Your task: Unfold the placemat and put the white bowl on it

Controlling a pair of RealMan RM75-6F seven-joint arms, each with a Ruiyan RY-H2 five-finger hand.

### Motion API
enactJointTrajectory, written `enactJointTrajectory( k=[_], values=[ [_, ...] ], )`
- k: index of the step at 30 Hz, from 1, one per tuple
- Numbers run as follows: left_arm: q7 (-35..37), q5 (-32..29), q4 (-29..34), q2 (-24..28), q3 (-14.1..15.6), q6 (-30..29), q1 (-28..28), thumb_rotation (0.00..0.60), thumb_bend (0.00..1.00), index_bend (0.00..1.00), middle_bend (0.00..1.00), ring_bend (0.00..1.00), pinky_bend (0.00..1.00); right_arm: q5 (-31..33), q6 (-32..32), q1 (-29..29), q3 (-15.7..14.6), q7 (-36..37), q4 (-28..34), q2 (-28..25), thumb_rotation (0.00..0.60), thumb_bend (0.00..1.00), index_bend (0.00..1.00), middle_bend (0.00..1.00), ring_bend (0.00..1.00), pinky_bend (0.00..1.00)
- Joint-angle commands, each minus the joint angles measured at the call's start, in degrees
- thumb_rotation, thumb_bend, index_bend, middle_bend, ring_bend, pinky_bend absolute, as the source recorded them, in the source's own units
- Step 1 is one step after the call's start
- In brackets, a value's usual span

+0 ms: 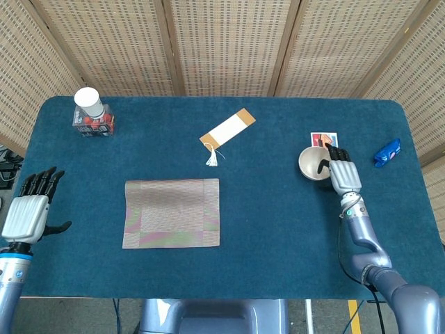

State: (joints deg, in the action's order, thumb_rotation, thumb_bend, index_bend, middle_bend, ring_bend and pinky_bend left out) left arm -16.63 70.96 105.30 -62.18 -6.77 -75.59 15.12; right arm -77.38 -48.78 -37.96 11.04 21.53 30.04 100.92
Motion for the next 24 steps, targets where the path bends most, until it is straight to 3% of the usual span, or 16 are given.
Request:
enactJointTrajectory(
  k=[1, 8, 16, 21, 24],
  values=[
    [0.07, 0.13, 0.08, 0.02, 0.05, -0.08, 0.0, 0.6, 0.0, 0.0, 0.0, 0.0, 0.0, -0.97, -0.78, 0.8, -1.15, -1.57, 2.76, -2.36, 0.6, 0.16, 0.25, 0.0, 0.0, 0.0],
    [0.65, 0.83, 0.37, 0.37, 0.37, -0.22, -0.12, 0.6, 0.0, 0.0, 0.0, 0.0, 0.0, -4.17, -8.47, 3.94, -3.03, -2.29, 12.23, -9.34, 0.6, 0.15, 0.22, 0.0, 0.0, 0.0],
    [4.04, 4.45, -0.6, 0.76, 1.27, 0.07, -0.09, 0.6, 0.0, 0.0, 0.0, 0.0, 0.0, -9.57, -23.46, 11.78, -6.46, -3.36, 28.4, -20.5, 0.6, 0.14, 0.2, 0.0, 0.0, 0.0],
    [11.71, 11.06, -3.26, 1.11, 4.32, 3.58, 0.76, 0.6, 0.0, 0.01, 0.0, 0.0, 0.0, -12.45, -31.08, 16.7, -8.95, -3.6, 34.64, -24.88, 0.6, 0.13, 0.2, 0.0, 0.0, 0.0],
    [18.63, 18.29, -6.29, 1.46, 7.51, 5.24, 1.41, 0.6, 0.0, 0.12, 0.0, 0.0, 0.0, -14.53, -36.36, 20.06, -10.67, -4.03, 37.17, -26.35, 0.6, 0.13, 0.2, 0.0, 0.0, 0.0]
  ],
)
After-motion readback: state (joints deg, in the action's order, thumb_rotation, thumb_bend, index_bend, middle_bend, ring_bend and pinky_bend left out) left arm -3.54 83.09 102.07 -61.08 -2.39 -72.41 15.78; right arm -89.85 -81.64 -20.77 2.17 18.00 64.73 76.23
